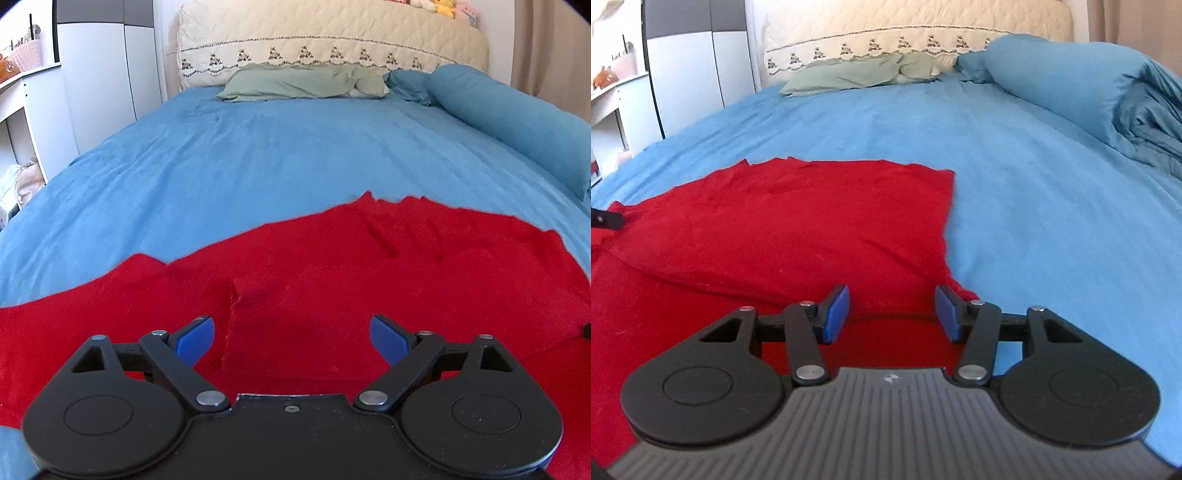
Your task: Fold small clothes
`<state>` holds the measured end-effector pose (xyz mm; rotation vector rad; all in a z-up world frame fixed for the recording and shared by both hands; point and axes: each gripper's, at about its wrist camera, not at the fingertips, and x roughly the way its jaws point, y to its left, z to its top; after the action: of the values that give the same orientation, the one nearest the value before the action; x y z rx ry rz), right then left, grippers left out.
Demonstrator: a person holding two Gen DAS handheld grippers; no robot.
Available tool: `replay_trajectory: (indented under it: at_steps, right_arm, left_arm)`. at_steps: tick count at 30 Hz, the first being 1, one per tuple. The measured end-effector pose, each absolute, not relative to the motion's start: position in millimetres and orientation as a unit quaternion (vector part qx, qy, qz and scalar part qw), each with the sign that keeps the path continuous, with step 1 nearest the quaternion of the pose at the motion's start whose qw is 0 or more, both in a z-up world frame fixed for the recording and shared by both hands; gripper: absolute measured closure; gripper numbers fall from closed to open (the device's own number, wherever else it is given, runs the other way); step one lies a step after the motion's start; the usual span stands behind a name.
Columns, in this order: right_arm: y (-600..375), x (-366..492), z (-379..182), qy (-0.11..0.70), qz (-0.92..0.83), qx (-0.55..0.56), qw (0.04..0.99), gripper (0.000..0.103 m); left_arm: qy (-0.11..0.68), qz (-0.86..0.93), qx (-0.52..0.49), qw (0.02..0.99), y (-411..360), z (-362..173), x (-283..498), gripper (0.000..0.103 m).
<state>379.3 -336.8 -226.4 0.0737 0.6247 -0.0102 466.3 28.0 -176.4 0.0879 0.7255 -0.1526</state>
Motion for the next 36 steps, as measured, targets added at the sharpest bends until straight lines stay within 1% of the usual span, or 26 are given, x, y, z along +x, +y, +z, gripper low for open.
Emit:
replay_trajectory:
  at_steps: [2,4,5,6,8,10,13,15,17,20,22,23,25,27,29,33,36]
  right_arm:
    - [-337.5,376.2,-225.5,0.32,-0.009,0.02,0.947,0.034]
    - [-337.9,373.8,-218.4,0.316,-0.008,0.019,0.949,0.029]
    - [-337.2,373.5,-214.2,0.305,-0.001,0.015,0.952,0.025]
    - [-332.6,372.6,-209.4,0.287,0.008,0.007,0.958,0.018]
    - [-323.1,381.9,-205.2,0.264,0.018,-0.014,0.964,0.014]
    - [-320.2,394.2,-209.1,0.269,0.026,-0.014,0.963,0.014]
    - [-323.2,416.0,-228.0,0.305,0.019,0.001,0.952,0.014]
    - [-329.6,414.3,-232.2,0.3,0.024,0.024,0.953,0.013]
    - [-332.7,414.2,-230.7,0.303,0.028,0.032,0.952,0.013]
    - [-322.3,413.3,-221.9,0.313,0.025,0.006,0.949,0.012]
    - [-310.2,406.0,-204.8,0.308,0.037,-0.004,0.951,0.008]
    - [-302.3,400.5,-193.8,0.3,0.043,-0.006,0.953,0.0]
    - [-286.7,389.2,-173.3,0.283,0.056,-0.006,0.958,0.0]
    - [-267.5,380.5,-154.9,0.265,0.076,-0.01,0.961,0.0]
    - [-243.0,377.6,-142.4,0.267,0.093,-0.027,0.959,0.0]
    - [-195.6,376.6,-134.5,0.272,0.116,-0.042,0.954,0.0]
    - [-165.4,373.7,-138.6,0.279,0.144,-0.027,0.949,0.0]
  left_arm:
    - [0.361,-0.069,0.038,0.929,31.4,-180.6,465.6,0.009]
    - [0.36,-0.069,0.027,0.93,35.4,-181.7,463.3,0.009]
    - [0.358,-0.069,0.022,0.931,37.1,-181.5,462.2,0.009]
    - [0.357,-0.068,0.021,0.931,37.7,-181.2,461.4,0.009]
    - [0.358,-0.067,0.022,0.931,38.4,-180.8,461.2,0.009]
    - [0.363,-0.068,0.022,0.929,39.4,-182.4,462.2,0.009]
    - [0.368,-0.061,0.019,0.928,43.6,-186.5,462.2,0.009]
    - [0.37,-0.06,0.008,0.927,48.6,-188.3,461.0,0.009]
    - [0.371,-0.06,-0.005,0.927,54.9,-187.0,456.4,0.009]
    - [0.367,-0.059,-0.025,0.928,68.1,-173.1,443.3,0.009]
    - [0.354,-0.055,-0.041,0.933,81.1,-156.4,428.8,0.009]
    - [0.346,-0.053,-0.049,0.935,90.4,-147.4,421.2,0.007]
    - [0.332,-0.038,-0.063,0.94,113.1,-128.1,404.1,0.0]
    - [0.318,-0.015,-0.077,0.945,141.6,-112.0,387.8,0.0]
    - [0.307,0.008,-0.089,0.948,173.9,-103.7,373.8,0.0]
    - [0.309,0.08,-0.118,0.94,241.1,-110.3,360.3,0.0]
    - [0.287,0.099,-0.196,0.932,299.7,-129.4,347.0,0.0]
